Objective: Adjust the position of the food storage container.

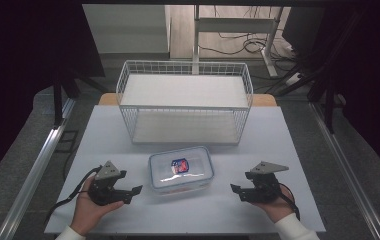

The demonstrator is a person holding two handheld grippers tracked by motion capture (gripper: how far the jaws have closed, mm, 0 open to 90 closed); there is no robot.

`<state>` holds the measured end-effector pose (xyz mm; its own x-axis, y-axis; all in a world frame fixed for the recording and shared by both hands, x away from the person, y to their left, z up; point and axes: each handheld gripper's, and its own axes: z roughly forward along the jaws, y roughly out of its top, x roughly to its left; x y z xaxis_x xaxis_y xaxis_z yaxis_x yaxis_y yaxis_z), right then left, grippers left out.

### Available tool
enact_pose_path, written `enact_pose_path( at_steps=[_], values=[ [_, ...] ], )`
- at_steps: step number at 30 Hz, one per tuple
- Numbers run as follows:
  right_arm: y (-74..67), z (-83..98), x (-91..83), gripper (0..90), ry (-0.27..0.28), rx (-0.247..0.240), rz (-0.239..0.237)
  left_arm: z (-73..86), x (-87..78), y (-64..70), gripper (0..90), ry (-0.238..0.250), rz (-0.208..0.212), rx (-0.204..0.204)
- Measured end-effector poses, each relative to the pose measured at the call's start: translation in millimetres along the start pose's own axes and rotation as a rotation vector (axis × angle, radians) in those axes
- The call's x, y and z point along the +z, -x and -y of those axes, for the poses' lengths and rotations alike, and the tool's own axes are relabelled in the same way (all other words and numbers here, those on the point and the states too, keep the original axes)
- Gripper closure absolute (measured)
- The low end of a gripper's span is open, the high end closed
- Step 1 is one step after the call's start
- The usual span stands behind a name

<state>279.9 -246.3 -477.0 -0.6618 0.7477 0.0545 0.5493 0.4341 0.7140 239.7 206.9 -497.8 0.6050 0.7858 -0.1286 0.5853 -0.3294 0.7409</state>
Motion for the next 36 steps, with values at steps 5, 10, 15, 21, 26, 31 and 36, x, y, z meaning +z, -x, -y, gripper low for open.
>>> enact_pose_path(
  at_steps=[5,10,15,21,26,31,36],
  values=[
    [0.2,-1.0,-2.4,29.6,0.005,0.006,0.004,0.0,0.1,0.2,19.5,0.001,0.002,-0.003],
    [0.2,-1.8,-2.4,31.2,0.003,0.008,-0.003,0.3,0.3,0.9,19.5,0.001,0.003,-0.004],
    [-1.2,-9.2,-3.0,32.2,0.009,-0.028,-0.022,-0.2,0.7,0.8,19.7,0.008,0.003,-0.011],
    [-0.5,-24.8,-3.8,34.3,0.016,-0.023,-0.037,-0.5,0.0,-0.1,19.7,0.002,0.0,-0.009],
    [-3.2,-50.5,-1.8,40.0,0.015,-0.036,-0.045,-0.3,0.0,0.6,19.8,0.008,-0.004,-0.012],
    [-5.8,-76.8,9.6,44.4,-0.002,-0.063,-0.061,-0.4,-0.1,0.5,19.8,0.011,-0.001,-0.014],
    [-5.1,-107.6,34.6,55.0,-0.067,-0.131,-0.092,0.4,2.5,0.4,19.8,-0.009,-0.006,-0.002]
  ],
)
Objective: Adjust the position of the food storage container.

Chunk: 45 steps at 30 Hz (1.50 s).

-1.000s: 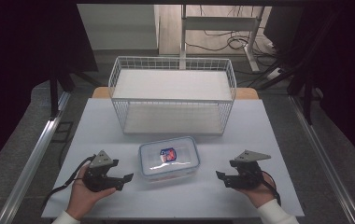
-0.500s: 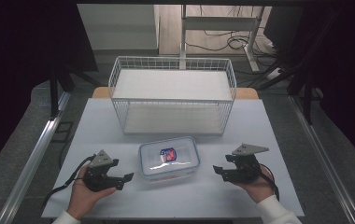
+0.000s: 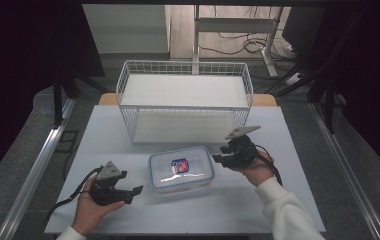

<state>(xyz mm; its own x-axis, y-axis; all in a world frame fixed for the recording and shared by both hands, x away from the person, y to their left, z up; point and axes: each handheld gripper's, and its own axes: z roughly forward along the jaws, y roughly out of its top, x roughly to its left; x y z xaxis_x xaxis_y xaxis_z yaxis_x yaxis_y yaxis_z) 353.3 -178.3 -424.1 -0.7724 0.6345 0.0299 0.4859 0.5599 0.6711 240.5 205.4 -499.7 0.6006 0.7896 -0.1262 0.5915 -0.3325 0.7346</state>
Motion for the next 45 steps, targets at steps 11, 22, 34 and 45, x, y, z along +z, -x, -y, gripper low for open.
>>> enact_pose_path(
  at_steps=[11,22,34,45],
  values=[
    [2.1,-47.0,47.8,65.1,-0.117,-0.104,-0.009,0.7,2.6,0.4,19.7,-0.019,-0.002,0.007],
    [4.0,-66.6,80.0,89.0,-0.16,-0.212,0.043,0.7,4.2,0.5,19.8,-0.029,-0.002,0.009],
    [8.5,-64.5,106.6,89.2,-0.265,-0.278,0.034,0.7,2.0,-0.3,19.8,-0.029,-0.013,0.013],
    [5.7,-59.4,98.8,89.2,-0.296,-0.338,0.02,0.4,1.6,-0.7,19.8,-0.023,-0.013,0.011]
  ],
)
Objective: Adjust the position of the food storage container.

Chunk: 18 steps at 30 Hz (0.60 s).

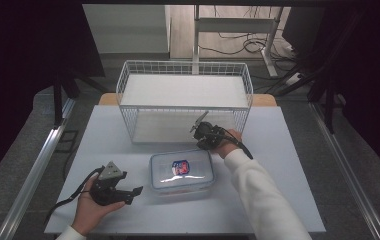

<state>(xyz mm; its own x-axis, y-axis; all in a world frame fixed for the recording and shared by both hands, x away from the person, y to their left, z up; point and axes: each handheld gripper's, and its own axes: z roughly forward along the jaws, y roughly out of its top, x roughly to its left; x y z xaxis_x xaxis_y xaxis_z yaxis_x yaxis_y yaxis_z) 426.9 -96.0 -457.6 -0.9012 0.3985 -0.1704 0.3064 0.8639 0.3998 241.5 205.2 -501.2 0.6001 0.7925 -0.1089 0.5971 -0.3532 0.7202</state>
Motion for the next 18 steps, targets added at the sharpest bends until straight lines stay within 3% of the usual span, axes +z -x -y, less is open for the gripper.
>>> enact_pose_path(
  at_steps=[4,13,18],
  values=[
    [-5.6,6.8,-5.0,89.3,-0.003,-0.015,-0.002,-0.1,-0.5,0.2,19.8,0.001,0.002,-0.001],
    [-14.4,25.7,-15.7,89.2,0.001,-0.001,-0.021,-0.3,1.4,0.4,19.9,-0.003,0.009,-0.004],
    [-16.3,28.1,-15.5,89.1,0.015,-0.01,-0.004,-0.4,2.2,0.4,20.0,-0.005,0.01,-0.004]
  ],
)
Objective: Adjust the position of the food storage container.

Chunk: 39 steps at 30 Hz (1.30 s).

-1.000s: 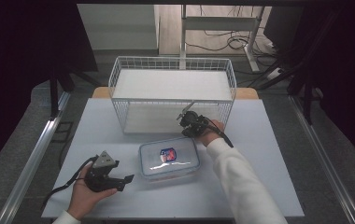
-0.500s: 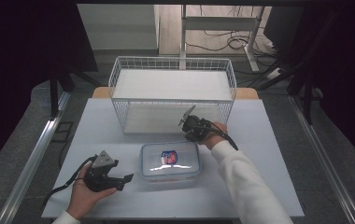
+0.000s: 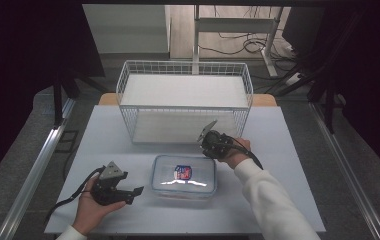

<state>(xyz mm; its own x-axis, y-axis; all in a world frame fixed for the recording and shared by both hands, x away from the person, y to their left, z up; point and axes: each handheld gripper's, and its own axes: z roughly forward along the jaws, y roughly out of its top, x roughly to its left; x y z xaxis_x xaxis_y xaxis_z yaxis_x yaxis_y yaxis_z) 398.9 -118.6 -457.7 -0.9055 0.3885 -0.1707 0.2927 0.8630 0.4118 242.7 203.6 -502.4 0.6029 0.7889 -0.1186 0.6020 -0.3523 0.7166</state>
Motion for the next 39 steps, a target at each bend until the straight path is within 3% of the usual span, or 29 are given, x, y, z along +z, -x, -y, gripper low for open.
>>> enact_pose_path(
  at_steps=[6,7,10,11,12,13,14,15,17,19,20,21,22,23,24,25,26,29,34,39],
  values=[
    [-3.6,2.1,-13.5,89.1,0.055,0.011,0.034,0.5,-1.4,-0.4,20.0,0.0,-0.008,0.006],
    [-5.9,7.2,-24.1,89.1,0.092,0.032,0.046,0.8,-1.3,-0.3,20.0,-0.002,-0.009,0.009],
    [-8.4,14.7,-33.0,89.0,0.124,0.056,0.051,0.9,-1.2,-0.1,20.0,-0.003,-0.008,0.01],
    [-14.5,28.6,-42.1,89.0,0.162,0.095,0.063,0.9,-1.5,0.1,20.0,-0.002,-0.007,0.01],
    [-14.5,28.6,-42.1,89.0,0.162,0.095,0.063,0.9,-1.5,0.1,20.0,-0.002,-0.007,0.01],
    [-21.7,43.6,-47.6,87.7,0.193,0.14,0.072,0.8,-2.0,0.4,20.0,0.0,-0.006,0.003],
    [-21.7,43.6,-47.6,87.7,0.193,0.14,0.072,0.8,-2.0,0.4,20.0,0.0,-0.006,0.003],
    [-29.7,60.0,-52.1,85.9,0.231,0.183,0.074,0.6,-1.8,0.5,20.0,0.002,-0.003,-0.001],
    [-32.6,66.2,-53.5,84.0,0.245,0.202,0.076,0.5,-1.3,0.6,20.0,0.002,-0.003,-0.004],
    [-41.8,92.1,-58.7,70.7,0.304,0.291,0.086,-0.3,-0.7,0.2,20.0,0.0,0.001,-0.004],
    [-41.8,92.1,-58.7,70.7,0.304,0.291,0.086,-0.3,-0.7,0.2,20.1,0.0,0.001,-0.004],
    [-44.7,103.0,-60.1,53.8,0.305,0.341,0.081,-0.6,-1.1,0.1,20.1,0.007,0.006,-0.011],
    [-44.7,103.0,-60.1,53.8,0.305,0.341,0.081,-0.6,-1.1,0.1,20.1,0.007,0.006,-0.011],
    [-49.1,114.0,-62.9,42.7,0.335,0.409,0.098,-0.8,-2.0,-0.3,20.1,0.011,0.005,-0.013],
    [-49.1,114.0,-62.9,42.7,0.335,0.409,0.098,-0.8,-2.0,-0.3,20.2,0.011,0.005,-0.013],
    [-52.1,124.4,-66.6,36.8,0.374,0.462,0.066,-0.9,-2.3,-0.5,20.3,0.014,0.002,-0.016],
    [-53.3,127.2,-67.6,34.4,0.385,0.48,0.045,-0.9,-2.1,-0.6,20.3,0.015,0.001,-0.016],
    [-58.8,135.7,-70.2,28.3,0.395,0.495,0.01,-1.0,-0.5,-0.8,20.3,0.01,0.003,-0.013],
    [-69.2,141.0,-69.8,24.1,0.385,0.469,0.004,-0.8,1.4,-1.5,20.2,0.003,0.003,-0.004],
    [-67.3,139.3,-67.8,22.8,0.391,0.469,0.007,2.0,0.6,0.0,19.9,-0.015,-0.016,0.025]
  ],
)
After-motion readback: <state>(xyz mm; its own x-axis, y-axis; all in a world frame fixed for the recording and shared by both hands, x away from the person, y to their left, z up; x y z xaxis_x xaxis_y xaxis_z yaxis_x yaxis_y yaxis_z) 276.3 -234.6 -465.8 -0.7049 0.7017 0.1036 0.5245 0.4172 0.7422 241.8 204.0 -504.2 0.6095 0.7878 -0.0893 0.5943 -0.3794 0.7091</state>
